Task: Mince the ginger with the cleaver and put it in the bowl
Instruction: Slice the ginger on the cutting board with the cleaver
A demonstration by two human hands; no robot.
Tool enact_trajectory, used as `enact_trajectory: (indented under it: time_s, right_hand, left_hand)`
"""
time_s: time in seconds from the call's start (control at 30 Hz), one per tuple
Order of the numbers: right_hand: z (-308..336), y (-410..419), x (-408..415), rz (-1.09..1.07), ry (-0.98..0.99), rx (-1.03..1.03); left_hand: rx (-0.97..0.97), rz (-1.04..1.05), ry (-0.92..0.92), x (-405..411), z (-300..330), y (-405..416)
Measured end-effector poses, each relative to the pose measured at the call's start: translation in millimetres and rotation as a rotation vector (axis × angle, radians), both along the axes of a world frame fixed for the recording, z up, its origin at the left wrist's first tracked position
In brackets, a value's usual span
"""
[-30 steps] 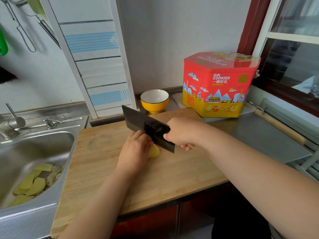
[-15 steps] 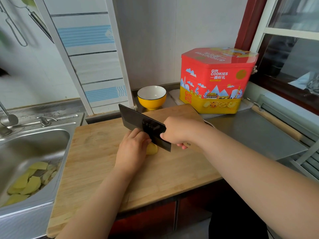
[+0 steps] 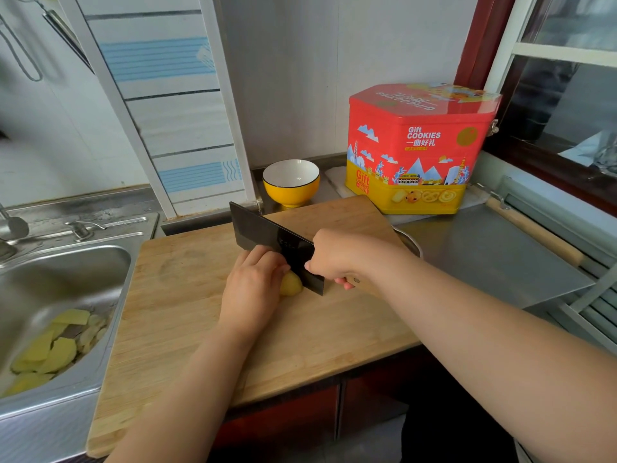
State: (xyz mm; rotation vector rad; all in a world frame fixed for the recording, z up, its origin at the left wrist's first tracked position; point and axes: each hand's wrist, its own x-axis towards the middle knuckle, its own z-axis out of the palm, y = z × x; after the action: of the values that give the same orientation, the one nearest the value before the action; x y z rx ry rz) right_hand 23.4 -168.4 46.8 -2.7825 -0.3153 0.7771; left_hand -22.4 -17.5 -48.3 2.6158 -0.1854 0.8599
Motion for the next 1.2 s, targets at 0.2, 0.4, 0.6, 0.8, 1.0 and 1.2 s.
enact_trajectory:
  time_s: [0.2, 0.4, 0.6, 0.8, 1.0, 1.2]
  right_hand:
    - [-4.3, -8.6, -0.5, -0.03, -0.069, 0.073]
    - [-4.4, -9.9, -5.8, -0.036, -0.139, 0.109]
    - [7.9, -14.5, -6.8, -0.03, -0.127, 0.14]
    - [18.6, -14.6, -9.2, -0.017, -0.144, 0.135]
    - [19.6, -11.6, -5.9, -0.015, -0.141, 0.083]
    - [19.9, -6.0, -1.9, -0.024, -0.084, 0.043]
  left_hand:
    - [-0.002, 0.003, -0.005, -3.6, 1.0, -1.3]
    - [-0.011, 0.009, 0.012, -3.5, -0.9, 0.1]
    - [-0.001, 0.006, 0.023, -2.9, -0.2, -0.4]
    - [-0.004, 0.017, 0.04, -2.4, -0.7, -1.2]
    - [-0.006, 0.016, 0.05, -2.9, 0.4, -1.8]
    - [0.004, 0.021, 0.045, -2.5, -0.1, -2.0]
